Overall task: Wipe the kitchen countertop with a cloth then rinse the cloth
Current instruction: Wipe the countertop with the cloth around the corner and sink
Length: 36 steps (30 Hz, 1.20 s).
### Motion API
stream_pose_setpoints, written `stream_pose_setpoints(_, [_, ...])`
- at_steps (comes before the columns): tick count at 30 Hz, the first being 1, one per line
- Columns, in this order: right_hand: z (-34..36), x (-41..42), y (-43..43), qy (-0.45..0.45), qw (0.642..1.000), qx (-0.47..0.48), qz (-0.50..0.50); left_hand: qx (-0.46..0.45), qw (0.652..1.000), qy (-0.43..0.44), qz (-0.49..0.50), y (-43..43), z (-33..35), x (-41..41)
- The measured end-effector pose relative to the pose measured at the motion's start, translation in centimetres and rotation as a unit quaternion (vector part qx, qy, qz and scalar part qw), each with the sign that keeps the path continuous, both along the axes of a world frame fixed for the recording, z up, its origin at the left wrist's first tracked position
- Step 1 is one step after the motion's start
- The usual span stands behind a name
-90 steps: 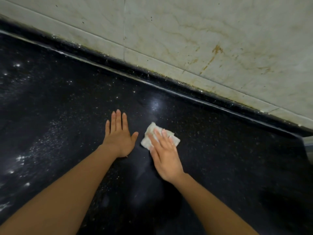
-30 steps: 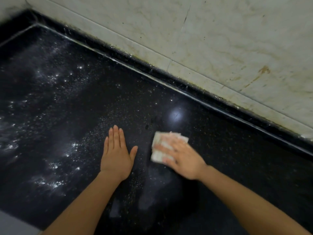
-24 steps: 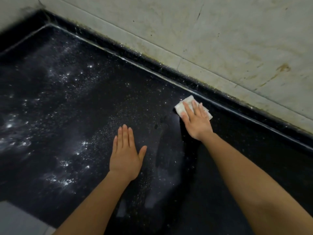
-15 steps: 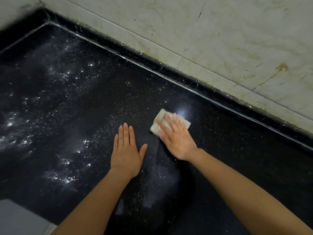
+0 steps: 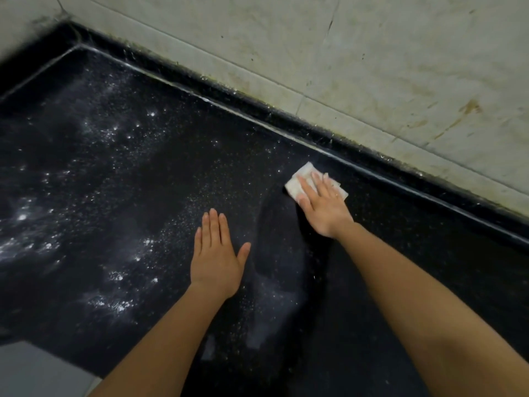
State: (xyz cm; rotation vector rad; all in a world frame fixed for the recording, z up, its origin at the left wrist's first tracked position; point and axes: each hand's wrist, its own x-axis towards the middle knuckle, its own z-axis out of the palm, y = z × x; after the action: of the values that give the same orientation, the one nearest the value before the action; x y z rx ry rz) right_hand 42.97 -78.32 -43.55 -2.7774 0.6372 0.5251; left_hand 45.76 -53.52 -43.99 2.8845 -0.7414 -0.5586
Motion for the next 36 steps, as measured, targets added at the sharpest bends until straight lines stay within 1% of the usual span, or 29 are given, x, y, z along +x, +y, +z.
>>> stream_pose_setpoints(1, [0.0,0.7,0.3,0.006,0.999,0.015,-0.035,0.000,1.000,0.001,0.000,0.1,0.0,0.0])
stream_pose_setpoints(3, [-0.1,0.7,1.6,-0.003,0.997,0.031,-0.073,0.002,1.000,0.004,0.001,0.2,0.0,-0.1])
stream_pose_setpoints(5, [-0.4,-1.2,3.3,-0.025,0.997,0.036,-0.071,0.003,1.000,0.006,0.001,0.2,0.1,-0.1])
stream_pose_setpoints(7, [-0.4,-4.6,4.9,-0.055,0.997,0.036,-0.033,0.007,1.000,0.001,-0.001,0.2,0.2,-0.1])
stream_pose_setpoints(9, [0.0,-8.8,6.2,-0.071,0.996,0.042,0.027,0.018,1.000,-0.007,-0.005,0.2,0.2,-0.1])
stream_pose_setpoints(11, [0.3,-12.7,6.4,-0.066,0.993,0.052,0.085,0.025,1.000,-0.011,-0.005,0.2,0.2,-0.1])
stream_pose_setpoints(13, [0.6,-14.9,5.0,-0.048,0.993,0.037,0.099,0.014,1.000,-0.008,0.001,0.4,0.2,-0.2])
stream_pose_setpoints(14, [0.6,-15.4,3.9,-0.045,0.996,0.016,0.079,-0.001,1.000,-0.007,0.006,0.5,0.2,-0.4])
stream_pose_setpoints(16, [0.5,-15.5,2.1,-0.050,0.998,-0.017,-0.024,-0.048,0.998,-0.009,0.025,1.3,0.4,-1.2])
stream_pose_setpoints(18, [0.1,-14.8,1.6,-0.044,0.989,-0.016,-0.139,-0.090,0.994,-0.020,0.052,2.7,0.8,-2.5])
stream_pose_setpoints(19, [-0.2,-14.3,2.1,-0.042,0.983,-0.011,-0.179,-0.103,0.992,-0.027,0.064,3.8,0.8,-3.2])
stream_pose_setpoints(21, [-0.5,-13.4,4.3,-0.042,0.975,-0.007,-0.219,-0.109,0.990,-0.040,0.083,6.3,0.6,-4.9])
stream_pose_setpoints(22, [-0.7,-13.3,5.8,-0.043,0.977,-0.007,-0.210,-0.102,0.990,-0.047,0.090,7.6,0.4,-5.8])
stream_pose_setpoints(23, [-0.9,-13.6,7.6,-0.045,0.983,-0.005,-0.179,-0.090,0.990,-0.052,0.099,8.9,0.2,-6.8])
stream_pose_setpoints(26, [-1.0,-15.6,13.7,-0.047,0.998,0.014,-0.036,-0.060,0.988,-0.051,0.135,12.2,-0.1,-9.7])
stream_pose_setpoints(27, [-1.0,-16.5,15.5,-0.044,0.999,0.013,-0.001,-0.059,0.986,-0.048,0.149,13.0,-0.1,-10.6])
stream_pose_setpoints(29, [-1.1,-18.4,18.4,-0.072,0.996,-0.003,0.043,-0.059,0.982,-0.054,0.172,14.3,0.0,-12.1])
stream_pose_setpoints(30, [-0.9,-19.2,19.5,-0.075,0.995,0.006,0.063,-0.055,0.980,-0.062,0.182,14.7,0.1,-12.7])
stream_pose_setpoints(33, [-0.6,-21.9,20.7,-0.063,0.984,0.007,0.168,-0.038,0.971,-0.071,0.224,15.6,-0.1,-13.8])
stream_pose_setpoints(36, [-0.4,-23.3,18.4,-0.069,0.944,0.017,0.322,-0.014,0.964,-0.055,0.261,16.1,-0.4,-14.3])
